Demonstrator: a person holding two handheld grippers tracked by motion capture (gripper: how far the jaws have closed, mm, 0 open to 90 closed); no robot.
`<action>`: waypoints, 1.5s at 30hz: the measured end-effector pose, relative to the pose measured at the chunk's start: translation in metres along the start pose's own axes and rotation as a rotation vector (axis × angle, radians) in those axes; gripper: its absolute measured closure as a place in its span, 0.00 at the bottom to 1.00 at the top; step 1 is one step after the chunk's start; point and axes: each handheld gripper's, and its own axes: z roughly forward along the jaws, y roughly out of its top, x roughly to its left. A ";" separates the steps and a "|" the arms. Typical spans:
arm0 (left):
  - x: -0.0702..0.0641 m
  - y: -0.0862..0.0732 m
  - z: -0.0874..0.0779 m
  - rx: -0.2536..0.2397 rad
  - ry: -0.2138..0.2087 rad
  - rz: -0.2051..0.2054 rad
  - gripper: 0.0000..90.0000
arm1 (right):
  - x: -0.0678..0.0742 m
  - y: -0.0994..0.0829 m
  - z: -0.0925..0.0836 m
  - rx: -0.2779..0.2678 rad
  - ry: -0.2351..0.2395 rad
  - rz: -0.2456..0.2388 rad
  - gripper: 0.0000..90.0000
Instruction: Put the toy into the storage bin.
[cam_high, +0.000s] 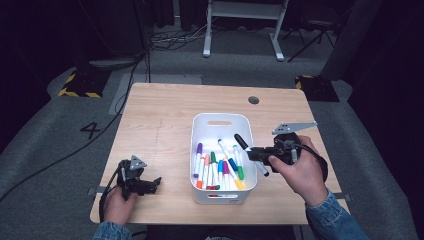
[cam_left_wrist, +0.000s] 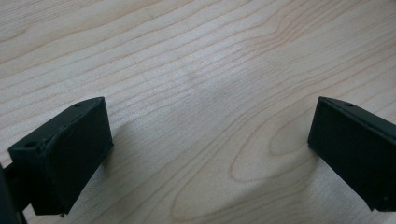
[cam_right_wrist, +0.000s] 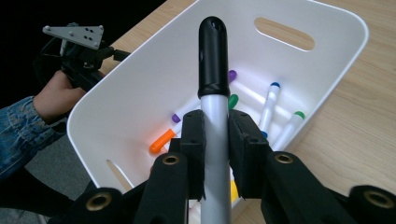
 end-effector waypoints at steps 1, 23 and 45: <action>0.000 0.000 0.000 -0.001 0.003 0.001 0.00 | 0.002 0.001 0.001 -0.001 0.006 -0.002 0.86; 0.000 0.000 0.000 -0.001 0.002 0.001 0.00 | 0.023 -0.004 0.027 0.014 0.072 -0.041 0.86; 0.000 0.000 0.000 -0.001 0.001 0.000 0.00 | 0.023 -0.021 0.046 0.088 0.043 -0.048 0.86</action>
